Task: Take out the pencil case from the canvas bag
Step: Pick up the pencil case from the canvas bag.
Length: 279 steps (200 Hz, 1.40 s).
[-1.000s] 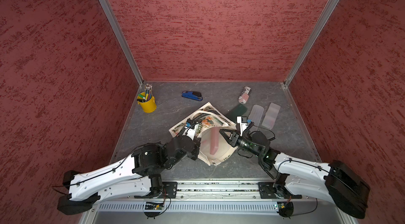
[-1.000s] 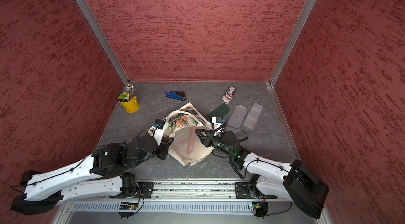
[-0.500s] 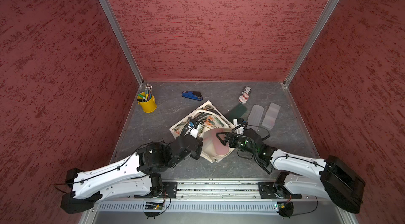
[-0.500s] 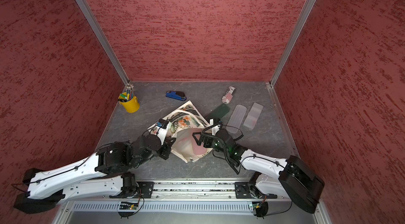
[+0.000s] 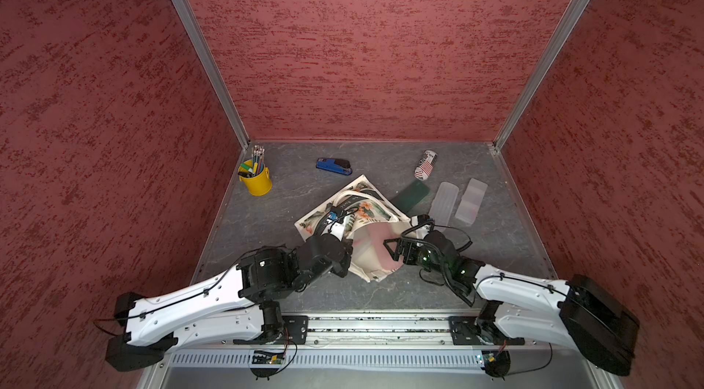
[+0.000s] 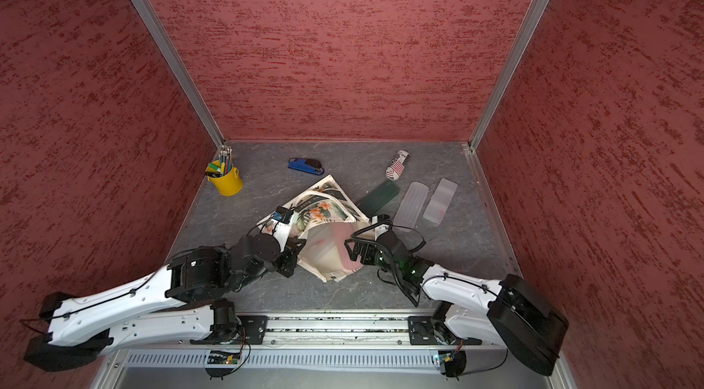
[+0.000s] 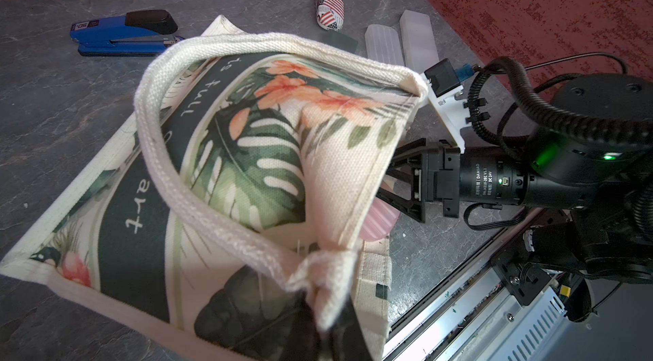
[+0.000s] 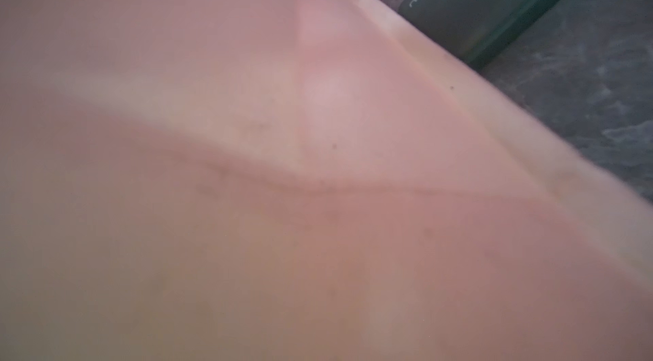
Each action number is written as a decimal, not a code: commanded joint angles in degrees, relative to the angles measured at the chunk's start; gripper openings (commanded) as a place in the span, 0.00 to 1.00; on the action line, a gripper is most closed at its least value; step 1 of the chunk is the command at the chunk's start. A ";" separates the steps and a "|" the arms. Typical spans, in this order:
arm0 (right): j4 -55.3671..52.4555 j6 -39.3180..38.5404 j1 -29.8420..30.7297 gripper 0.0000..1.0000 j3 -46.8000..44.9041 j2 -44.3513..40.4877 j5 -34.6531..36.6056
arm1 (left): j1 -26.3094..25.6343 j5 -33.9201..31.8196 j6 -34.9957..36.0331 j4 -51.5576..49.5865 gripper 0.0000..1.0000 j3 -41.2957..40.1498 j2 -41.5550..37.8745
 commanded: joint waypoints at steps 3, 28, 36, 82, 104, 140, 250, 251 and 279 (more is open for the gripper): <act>2.27 -1.92 -0.23 0.99 0.13 2.76 1.09 | 0.09 0.27 0.79 4.91 0.00 1.70 -0.85; 12.55 -3.42 -0.22 0.99 -0.50 7.14 -5.54 | 0.04 0.47 0.84 5.18 0.00 1.66 -0.86; 16.00 -3.30 -0.20 0.99 -0.67 8.76 -7.34 | 0.05 0.55 0.76 5.24 0.00 1.66 -0.79; 33.25 -1.37 -0.26 0.98 -1.30 15.83 -17.07 | 0.07 1.13 0.49 5.33 0.00 1.40 -0.67; 39.92 -0.03 -0.21 0.94 -2.43 18.73 -19.62 | 0.09 1.44 0.32 5.44 0.00 1.13 -0.78; 48.07 2.94 -0.20 0.75 -3.47 22.22 -22.66 | 0.10 1.87 0.31 5.96 0.00 1.13 -0.56; 66.73 11.47 -0.25 0.21 -8.15 29.47 -23.60 | -0.01 1.97 -0.18 7.23 0.00 0.43 -0.20; 66.73 11.50 -0.23 0.21 -8.23 29.42 -23.56 | 0.00 1.97 -0.15 7.30 0.00 0.47 -0.16; 60.97 10.70 -0.23 0.17 -8.35 23.78 -22.95 | 0.04 0.66 0.87 8.50 0.00 0.78 1.07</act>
